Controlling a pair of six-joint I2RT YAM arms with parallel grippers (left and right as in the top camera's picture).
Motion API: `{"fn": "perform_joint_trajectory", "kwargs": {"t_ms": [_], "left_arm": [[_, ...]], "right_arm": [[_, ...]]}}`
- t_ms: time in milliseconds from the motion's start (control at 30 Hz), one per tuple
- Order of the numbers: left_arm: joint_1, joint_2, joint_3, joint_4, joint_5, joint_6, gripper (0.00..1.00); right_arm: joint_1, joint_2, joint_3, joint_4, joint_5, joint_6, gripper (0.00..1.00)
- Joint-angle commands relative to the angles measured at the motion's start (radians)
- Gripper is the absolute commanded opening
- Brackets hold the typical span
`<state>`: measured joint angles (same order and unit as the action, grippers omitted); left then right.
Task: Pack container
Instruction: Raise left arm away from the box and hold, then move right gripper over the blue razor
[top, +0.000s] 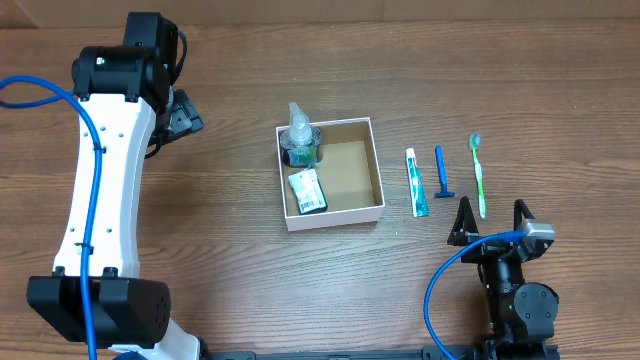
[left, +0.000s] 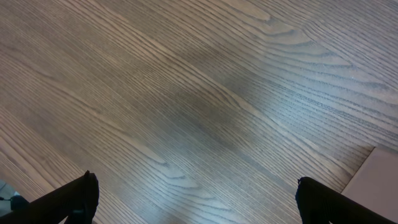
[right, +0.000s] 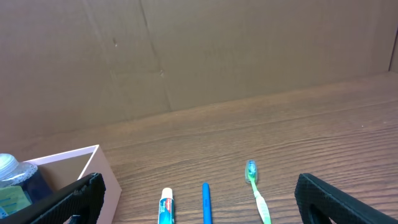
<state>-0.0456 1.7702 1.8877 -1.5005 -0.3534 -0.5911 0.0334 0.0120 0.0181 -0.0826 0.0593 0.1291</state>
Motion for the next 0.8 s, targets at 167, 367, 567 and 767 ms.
{"fn": "perform_joint_trajectory", "kwargs": {"t_ms": [167,367,567,767], "left_arm": [[0.003,0.001,0.021,-0.002,-0.019,0.019,1.00],[0.003,0.001,0.021,-0.002,-0.019,0.019,1.00],[0.003,0.001,0.021,-0.002,-0.019,0.019,1.00],[0.003,0.001,0.021,-0.002,-0.019,0.019,1.00]], "right_arm": [[-0.002,-0.009,-0.010,0.010,-0.202,0.105,1.00],[-0.002,-0.005,-0.010,0.022,-0.361,0.455,1.00],[-0.002,-0.003,-0.010,0.028,-0.634,0.502,1.00],[-0.002,-0.003,-0.010,0.063,-0.848,0.504,1.00]]}}
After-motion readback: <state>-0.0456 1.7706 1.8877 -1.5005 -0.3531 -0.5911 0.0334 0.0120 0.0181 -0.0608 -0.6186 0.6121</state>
